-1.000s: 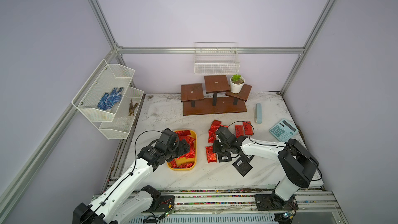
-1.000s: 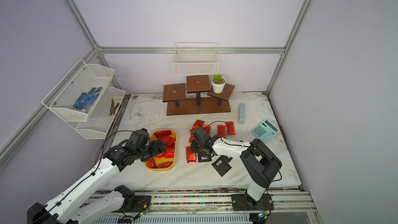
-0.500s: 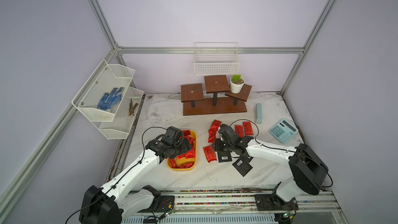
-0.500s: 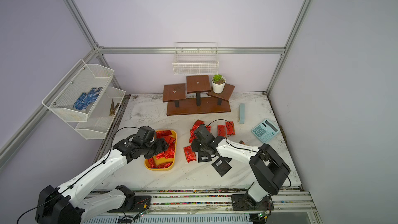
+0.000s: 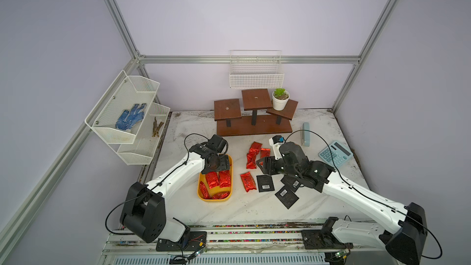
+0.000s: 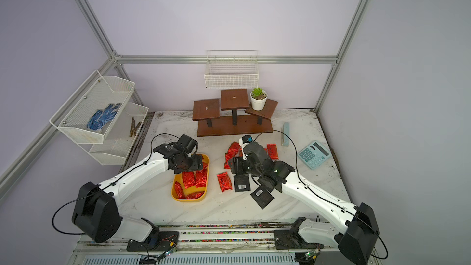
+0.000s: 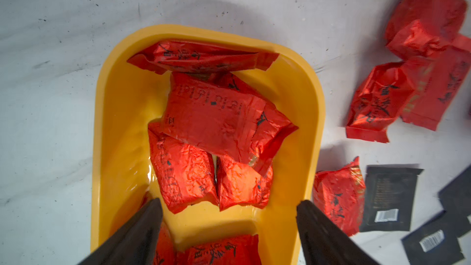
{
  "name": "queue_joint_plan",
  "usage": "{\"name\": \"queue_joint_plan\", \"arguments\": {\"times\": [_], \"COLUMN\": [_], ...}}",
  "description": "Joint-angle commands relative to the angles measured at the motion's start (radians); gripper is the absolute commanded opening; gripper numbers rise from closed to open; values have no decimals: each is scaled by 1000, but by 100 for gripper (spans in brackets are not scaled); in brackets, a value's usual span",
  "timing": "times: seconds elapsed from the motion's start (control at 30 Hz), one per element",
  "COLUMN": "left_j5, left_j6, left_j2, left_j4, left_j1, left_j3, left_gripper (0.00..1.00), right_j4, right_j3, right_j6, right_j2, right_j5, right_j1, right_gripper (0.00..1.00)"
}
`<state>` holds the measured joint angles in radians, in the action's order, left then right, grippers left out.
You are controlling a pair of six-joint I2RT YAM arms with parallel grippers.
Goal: Take the tea bags out of the storage box
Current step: Pick up the tea bag from the storage box.
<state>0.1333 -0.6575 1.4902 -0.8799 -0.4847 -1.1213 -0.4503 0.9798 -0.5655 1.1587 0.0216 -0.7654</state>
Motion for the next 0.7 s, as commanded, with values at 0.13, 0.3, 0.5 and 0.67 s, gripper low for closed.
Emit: {"name": "queue_joint_plan", "arguments": {"times": [0.13,0.3,0.5,0.67], "left_j5": [81,97,103,120], "left_j6": [137,165,177,173], "left_j2": [125,207,283,293], "left_j4": [-25,-14,-1,0], "left_j1": [5,6,11,13], "left_j3": [-92,-125,-143,-137], "left_gripper": [87,86,82,72], "right_j4": [-115,-113,-125,-124], "right_j3": [8,-26,-38,-43], "right_j6": [38,30,30,29], "right_j2": [-110,-173,-185,-183], "right_j5": [-15,-19,-27,-32], "right_j1": [3,3,3,3], "right_gripper": [64,70,70,70]}}
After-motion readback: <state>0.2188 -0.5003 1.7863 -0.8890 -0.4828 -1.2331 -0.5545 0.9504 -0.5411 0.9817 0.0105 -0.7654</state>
